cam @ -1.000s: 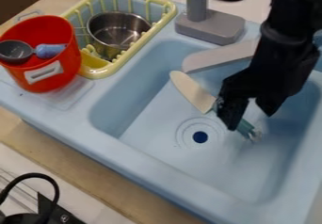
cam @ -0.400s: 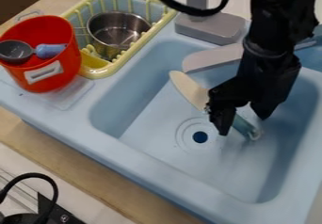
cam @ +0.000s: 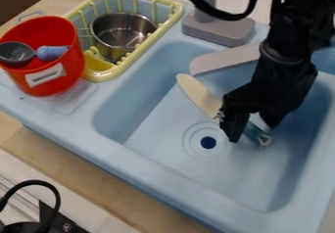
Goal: Put the knife from sink in the basket which is left side of the sink
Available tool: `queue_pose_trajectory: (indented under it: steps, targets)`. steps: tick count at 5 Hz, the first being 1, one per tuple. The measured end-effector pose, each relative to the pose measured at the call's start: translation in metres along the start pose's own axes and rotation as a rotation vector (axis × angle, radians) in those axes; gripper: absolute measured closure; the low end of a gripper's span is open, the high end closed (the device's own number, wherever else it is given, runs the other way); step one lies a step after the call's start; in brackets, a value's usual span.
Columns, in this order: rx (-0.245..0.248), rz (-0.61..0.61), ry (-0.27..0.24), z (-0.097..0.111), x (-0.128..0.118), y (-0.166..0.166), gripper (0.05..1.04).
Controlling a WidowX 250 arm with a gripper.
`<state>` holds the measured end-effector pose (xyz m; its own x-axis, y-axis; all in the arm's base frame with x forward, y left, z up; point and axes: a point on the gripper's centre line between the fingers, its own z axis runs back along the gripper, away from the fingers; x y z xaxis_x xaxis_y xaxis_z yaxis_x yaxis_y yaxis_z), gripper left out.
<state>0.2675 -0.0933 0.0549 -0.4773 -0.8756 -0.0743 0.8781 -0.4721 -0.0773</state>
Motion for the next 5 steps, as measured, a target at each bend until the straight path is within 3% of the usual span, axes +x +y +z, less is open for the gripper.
queue_pose_trajectory:
  steps: [2,4,5]
  targets:
    - [0.000,0.031,-0.025,-0.0059,0.0001,-0.0112,0.118]
    - [0.007,0.024,-0.045,-0.0086,0.0033,-0.0065,0.653]
    - [0.023,0.006,-0.062,-0.0090,0.0063,-0.0048,0.843]
